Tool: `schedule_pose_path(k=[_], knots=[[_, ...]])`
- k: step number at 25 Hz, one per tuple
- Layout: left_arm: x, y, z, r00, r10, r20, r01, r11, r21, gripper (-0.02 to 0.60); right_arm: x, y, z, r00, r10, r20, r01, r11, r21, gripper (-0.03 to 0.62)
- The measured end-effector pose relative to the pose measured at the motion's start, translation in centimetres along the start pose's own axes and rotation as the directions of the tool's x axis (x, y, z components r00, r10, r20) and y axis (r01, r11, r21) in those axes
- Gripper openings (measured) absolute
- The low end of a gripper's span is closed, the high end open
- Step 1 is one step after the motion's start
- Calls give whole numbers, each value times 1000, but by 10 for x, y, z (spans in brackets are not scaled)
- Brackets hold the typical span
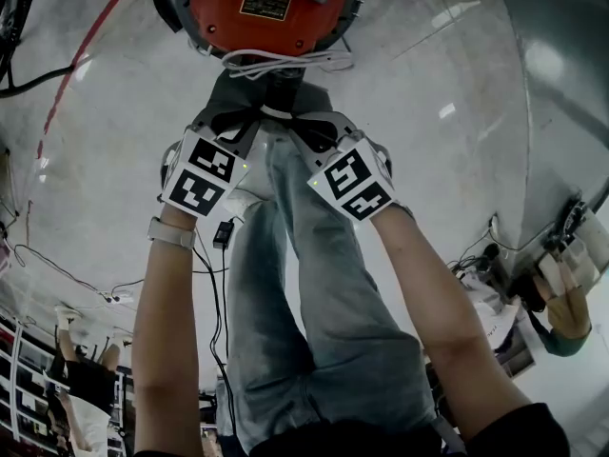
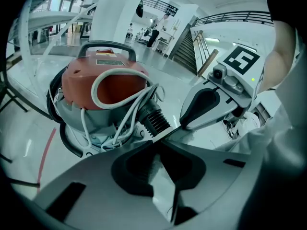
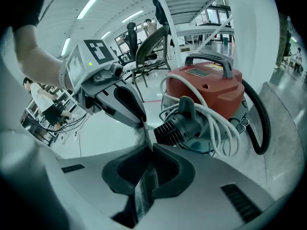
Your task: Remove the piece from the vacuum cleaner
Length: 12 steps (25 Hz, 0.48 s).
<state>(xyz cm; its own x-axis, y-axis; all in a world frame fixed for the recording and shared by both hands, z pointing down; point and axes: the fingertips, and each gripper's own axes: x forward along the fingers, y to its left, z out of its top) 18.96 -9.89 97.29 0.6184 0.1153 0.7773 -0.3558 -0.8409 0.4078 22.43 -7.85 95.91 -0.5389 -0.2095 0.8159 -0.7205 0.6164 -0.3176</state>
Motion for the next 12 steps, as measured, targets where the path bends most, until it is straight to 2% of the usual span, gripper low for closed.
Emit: schedule_pose_path(k=[6, 12], knots=[[6, -22, -39, 996, -25, -88, 29, 999, 38, 54, 7, 26, -24, 997, 39, -66, -43, 998, -54, 44], [2, -45, -74, 994, -45, -101, 43, 999, -17, 51, 13, 55, -42, 991, 81, -104, -88, 993, -74, 46]])
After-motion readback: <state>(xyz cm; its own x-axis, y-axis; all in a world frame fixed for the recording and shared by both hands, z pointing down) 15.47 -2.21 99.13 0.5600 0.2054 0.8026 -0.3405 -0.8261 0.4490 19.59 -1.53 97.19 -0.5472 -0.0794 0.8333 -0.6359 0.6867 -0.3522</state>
